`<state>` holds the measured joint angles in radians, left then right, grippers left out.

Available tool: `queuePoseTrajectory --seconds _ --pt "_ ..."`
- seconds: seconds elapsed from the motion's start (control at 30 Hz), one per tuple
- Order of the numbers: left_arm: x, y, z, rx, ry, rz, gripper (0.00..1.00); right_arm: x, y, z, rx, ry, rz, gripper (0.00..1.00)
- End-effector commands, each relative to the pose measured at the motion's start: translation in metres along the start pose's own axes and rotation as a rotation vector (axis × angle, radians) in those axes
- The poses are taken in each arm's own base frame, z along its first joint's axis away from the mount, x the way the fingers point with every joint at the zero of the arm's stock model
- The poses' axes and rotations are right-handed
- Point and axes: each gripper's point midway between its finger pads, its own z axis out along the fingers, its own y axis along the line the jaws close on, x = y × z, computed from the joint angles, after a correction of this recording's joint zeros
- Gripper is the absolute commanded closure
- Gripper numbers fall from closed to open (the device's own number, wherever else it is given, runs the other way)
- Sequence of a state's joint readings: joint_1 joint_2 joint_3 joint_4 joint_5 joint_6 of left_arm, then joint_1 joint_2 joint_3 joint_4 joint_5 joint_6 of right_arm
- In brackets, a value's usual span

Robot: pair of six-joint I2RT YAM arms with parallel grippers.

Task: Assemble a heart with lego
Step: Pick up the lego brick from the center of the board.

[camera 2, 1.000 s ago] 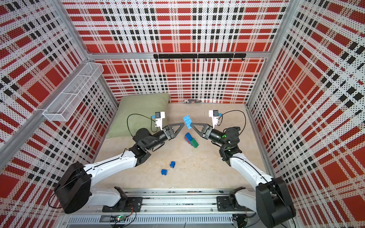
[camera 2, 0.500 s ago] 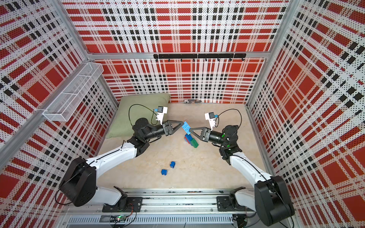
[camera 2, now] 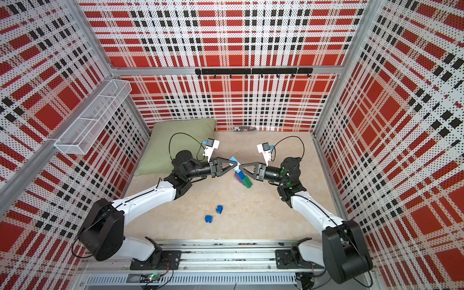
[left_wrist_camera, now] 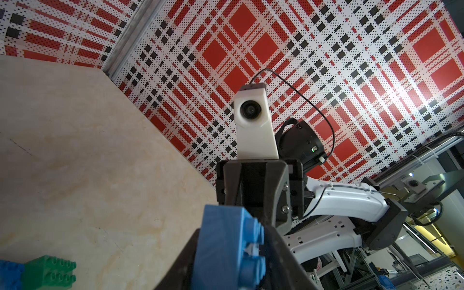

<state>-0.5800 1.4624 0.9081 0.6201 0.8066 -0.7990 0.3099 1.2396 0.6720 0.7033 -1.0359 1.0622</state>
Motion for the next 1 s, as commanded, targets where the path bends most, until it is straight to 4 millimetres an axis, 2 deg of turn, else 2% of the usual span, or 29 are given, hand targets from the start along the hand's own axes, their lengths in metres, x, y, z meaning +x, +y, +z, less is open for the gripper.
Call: queuePoseTrajectory --seconds 0.0,0.1,0.27,0.57,0.7,0.77,0.83,0.87,0.93,0.97 --pt "-0.015 -0.022 -0.005 0.043 -0.022 0.065 0.53 0.002 0.006 -0.002 -0.007 0.008 -0.032 0.81" --pt "-0.017 -0.022 -0.008 0.042 -0.026 0.066 0.53 0.002 0.010 -0.003 -0.014 0.005 -0.049 0.81" --pt "-0.021 -0.022 -0.013 0.036 -0.037 0.069 0.60 0.002 0.010 -0.004 -0.007 0.003 -0.058 0.82" --pt "-0.030 -0.029 -0.010 0.055 -0.045 0.074 0.60 0.004 0.007 -0.004 -0.005 0.008 -0.066 0.82" --pt "-0.027 -0.026 -0.007 0.054 -0.039 0.067 0.71 0.003 0.007 -0.003 -0.003 0.010 -0.075 0.82" --pt "-0.028 -0.024 -0.007 0.048 -0.043 0.062 0.85 0.003 0.006 -0.003 0.004 0.014 -0.083 0.81" --pt "-0.031 -0.022 -0.008 0.041 -0.053 0.064 0.88 0.003 0.003 -0.003 0.022 0.017 -0.089 0.79" --pt "-0.032 -0.021 -0.008 0.036 -0.057 0.062 0.88 0.002 0.002 -0.003 0.031 0.018 -0.095 0.77" --pt "-0.037 -0.015 -0.010 0.020 -0.072 0.062 0.90 0.002 -0.001 -0.002 0.051 0.022 -0.109 0.65" --pt "-0.038 -0.013 -0.011 0.013 -0.077 0.063 0.91 0.000 -0.003 -0.003 0.068 0.021 -0.114 0.63"
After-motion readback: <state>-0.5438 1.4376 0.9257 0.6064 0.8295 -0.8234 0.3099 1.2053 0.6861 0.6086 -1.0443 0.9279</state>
